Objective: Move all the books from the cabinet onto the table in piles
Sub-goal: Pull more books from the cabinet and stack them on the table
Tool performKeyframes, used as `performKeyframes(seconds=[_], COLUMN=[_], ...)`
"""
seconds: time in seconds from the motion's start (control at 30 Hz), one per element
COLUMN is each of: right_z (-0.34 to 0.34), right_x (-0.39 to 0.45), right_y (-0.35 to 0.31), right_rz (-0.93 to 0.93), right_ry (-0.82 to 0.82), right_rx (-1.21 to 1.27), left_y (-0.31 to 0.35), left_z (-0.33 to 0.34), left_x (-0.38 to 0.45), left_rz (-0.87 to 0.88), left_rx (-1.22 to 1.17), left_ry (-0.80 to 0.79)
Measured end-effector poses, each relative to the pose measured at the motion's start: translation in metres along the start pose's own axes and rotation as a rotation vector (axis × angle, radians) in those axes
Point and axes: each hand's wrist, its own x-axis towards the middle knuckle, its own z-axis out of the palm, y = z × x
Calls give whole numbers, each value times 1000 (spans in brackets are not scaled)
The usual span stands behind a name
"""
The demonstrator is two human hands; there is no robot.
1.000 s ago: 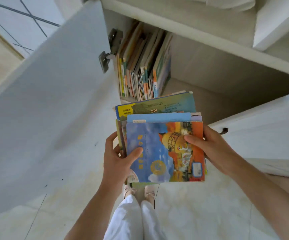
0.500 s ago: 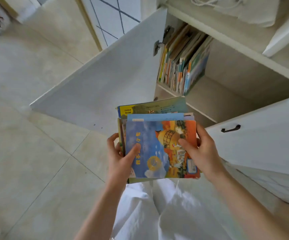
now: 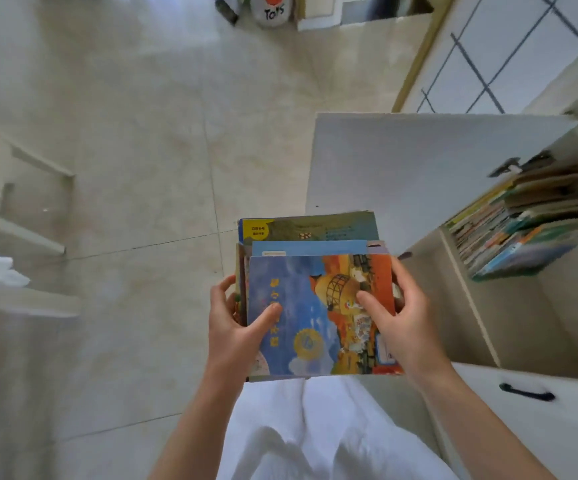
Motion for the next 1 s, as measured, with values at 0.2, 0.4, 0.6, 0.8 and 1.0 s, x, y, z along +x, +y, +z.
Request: performKeyframes(seconds=[0.2, 0.4, 0.6, 0.8, 1.0], right_z=[87, 207, 344, 461, 559], right_x=[-13, -57, -127, -201, -247], right_y=[-30, -53, -67, -80, -99], right_rz=[-68, -132, -142, -158, -127], right_ry=[-259, -490, -715, -959, -1207], right_rx=[-102, -174, -187, -245, -347], left_y=[-10, -34, -68, -90, -112], left_z=[-93, -210, -345, -441, -502], left_x=[-34, -75, -128, -188, -219], left_rz=[17, 56, 46, -3, -43], left_rx=[-110, -125, -136, -163, -244], left_ry=[268, 552, 793, 1056, 1316])
